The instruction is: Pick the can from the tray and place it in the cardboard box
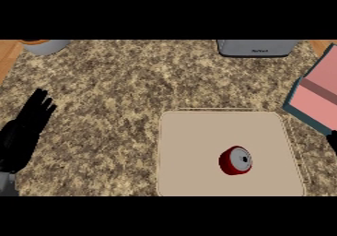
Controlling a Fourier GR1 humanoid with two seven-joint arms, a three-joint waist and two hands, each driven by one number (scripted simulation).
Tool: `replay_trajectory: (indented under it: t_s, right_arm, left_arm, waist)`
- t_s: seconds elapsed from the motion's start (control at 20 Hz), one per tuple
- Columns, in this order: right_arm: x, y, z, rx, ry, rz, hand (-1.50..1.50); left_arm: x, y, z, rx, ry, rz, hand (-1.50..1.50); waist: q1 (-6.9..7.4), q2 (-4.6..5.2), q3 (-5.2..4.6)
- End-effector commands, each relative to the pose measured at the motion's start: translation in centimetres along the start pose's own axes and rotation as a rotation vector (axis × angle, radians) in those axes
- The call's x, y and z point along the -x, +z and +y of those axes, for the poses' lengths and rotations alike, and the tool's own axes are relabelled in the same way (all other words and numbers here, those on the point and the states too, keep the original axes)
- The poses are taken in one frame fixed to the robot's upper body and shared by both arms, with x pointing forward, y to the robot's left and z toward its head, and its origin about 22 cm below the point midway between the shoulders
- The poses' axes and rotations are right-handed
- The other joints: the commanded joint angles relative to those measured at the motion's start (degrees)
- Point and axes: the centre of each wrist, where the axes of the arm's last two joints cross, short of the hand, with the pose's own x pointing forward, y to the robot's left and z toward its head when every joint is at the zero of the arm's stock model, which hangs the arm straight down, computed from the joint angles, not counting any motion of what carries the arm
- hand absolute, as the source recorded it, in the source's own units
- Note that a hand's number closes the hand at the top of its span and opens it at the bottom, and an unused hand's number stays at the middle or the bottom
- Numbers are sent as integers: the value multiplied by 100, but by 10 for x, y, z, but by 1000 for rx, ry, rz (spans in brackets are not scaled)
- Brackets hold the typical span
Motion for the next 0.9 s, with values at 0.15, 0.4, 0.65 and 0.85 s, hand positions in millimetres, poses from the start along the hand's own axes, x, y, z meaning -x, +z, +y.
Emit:
replay_trajectory:
  t_s: [0.15, 0.4, 0.65, 0.85]
  right_arm:
    - [-51, 11, -11, -193, 191, 212, -150]
    - [-80, -17, 7, -303, 181, 321, -150]
    - [-107, -33, 11, -357, 179, 363, -150]
    - [-102, -45, 26, -405, 197, 395, -150]
  left_arm:
    - [-2, 0, -13, 28, 3, 5, 0]
    - [-21, -9, -18, 52, -5, -6, 0]
    - [-3, 0, -12, 22, 1, 26, 0]
    - [1, 5, -1, 23, 10, 19, 0]
  waist:
    - [226, 37, 9]
    - [237, 30, 32]
    - [159, 7, 37]
    - [146, 2, 39]
